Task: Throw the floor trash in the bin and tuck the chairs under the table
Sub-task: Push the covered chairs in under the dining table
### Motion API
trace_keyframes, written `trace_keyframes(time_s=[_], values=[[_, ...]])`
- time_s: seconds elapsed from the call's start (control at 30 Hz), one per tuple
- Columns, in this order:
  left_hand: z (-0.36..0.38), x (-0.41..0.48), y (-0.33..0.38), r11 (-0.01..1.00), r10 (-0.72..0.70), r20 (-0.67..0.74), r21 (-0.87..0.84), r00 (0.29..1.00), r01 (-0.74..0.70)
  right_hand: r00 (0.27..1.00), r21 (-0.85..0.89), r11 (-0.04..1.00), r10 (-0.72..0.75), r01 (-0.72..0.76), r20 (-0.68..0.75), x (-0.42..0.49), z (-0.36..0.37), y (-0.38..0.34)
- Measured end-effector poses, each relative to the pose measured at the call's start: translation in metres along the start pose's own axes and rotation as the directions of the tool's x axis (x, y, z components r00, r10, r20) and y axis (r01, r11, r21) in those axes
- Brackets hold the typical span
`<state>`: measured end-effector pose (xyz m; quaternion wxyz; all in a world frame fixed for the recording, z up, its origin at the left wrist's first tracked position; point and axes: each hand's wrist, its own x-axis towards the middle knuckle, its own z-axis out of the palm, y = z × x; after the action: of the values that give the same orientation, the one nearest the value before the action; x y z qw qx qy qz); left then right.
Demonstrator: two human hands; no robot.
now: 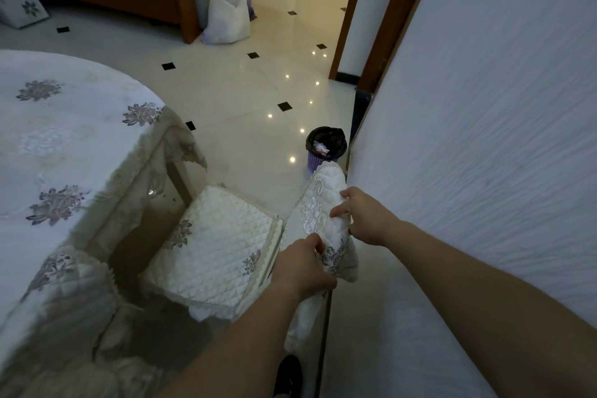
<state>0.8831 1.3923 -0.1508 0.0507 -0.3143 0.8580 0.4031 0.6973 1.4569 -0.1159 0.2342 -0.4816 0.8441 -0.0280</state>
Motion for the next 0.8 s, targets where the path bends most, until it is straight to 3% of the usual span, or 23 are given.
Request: trace_keyframes(time_s=[0.47,0.8], values=[[-0.012,0.017,-0.012,0.998,-0.063,-0.122,-0.019,0.990,0.062,0.994,-0.111,0.990,-0.086,0.092,0.061,0.060,-0.009,-0.028],[-0.013,0.044,0.002,0.989,-0.052,-0.211,0.125,0.976,0.079,0.993,-0.167,0.979,-0.112,0.115,0.027,0.096,-0.016,-0.030]])
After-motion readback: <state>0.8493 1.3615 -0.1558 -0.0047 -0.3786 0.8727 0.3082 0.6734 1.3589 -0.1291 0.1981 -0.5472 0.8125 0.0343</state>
